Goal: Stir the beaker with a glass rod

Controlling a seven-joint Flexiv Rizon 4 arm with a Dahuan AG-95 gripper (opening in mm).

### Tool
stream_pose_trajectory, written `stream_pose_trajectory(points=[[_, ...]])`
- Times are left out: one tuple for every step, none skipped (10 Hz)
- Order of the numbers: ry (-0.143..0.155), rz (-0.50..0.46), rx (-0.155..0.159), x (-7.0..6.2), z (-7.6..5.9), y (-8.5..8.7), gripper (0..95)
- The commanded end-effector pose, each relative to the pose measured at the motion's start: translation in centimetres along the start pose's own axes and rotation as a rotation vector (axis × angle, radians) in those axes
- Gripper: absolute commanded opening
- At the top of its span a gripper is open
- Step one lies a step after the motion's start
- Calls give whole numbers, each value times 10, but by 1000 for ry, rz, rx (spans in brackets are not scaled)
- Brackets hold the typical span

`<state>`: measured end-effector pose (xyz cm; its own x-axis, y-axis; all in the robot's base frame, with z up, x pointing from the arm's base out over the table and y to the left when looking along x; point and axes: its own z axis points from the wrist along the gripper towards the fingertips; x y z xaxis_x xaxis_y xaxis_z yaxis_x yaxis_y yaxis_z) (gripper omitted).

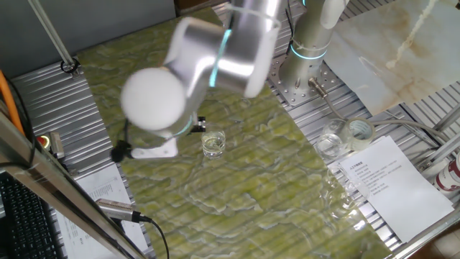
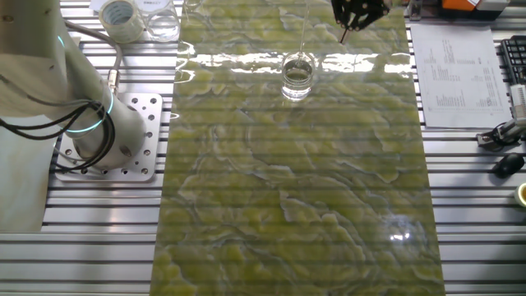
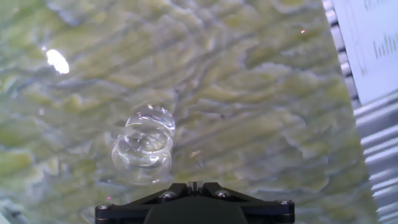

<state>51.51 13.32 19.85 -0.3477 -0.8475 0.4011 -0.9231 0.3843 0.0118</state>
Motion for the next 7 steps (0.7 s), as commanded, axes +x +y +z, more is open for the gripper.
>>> stream_pose_trajectory(points=[[-3, -141, 42, -2, -6, 7, 0], [1, -143, 33, -3, -6, 7, 0], [15, -141, 17, -7, -6, 8, 0], [35, -144, 21, -8, -6, 9, 0], [44, -138, 25, -9, -6, 10, 0], [46, -138, 27, -10, -6, 10, 0], [79, -146, 32, -10, -6, 10, 0]])
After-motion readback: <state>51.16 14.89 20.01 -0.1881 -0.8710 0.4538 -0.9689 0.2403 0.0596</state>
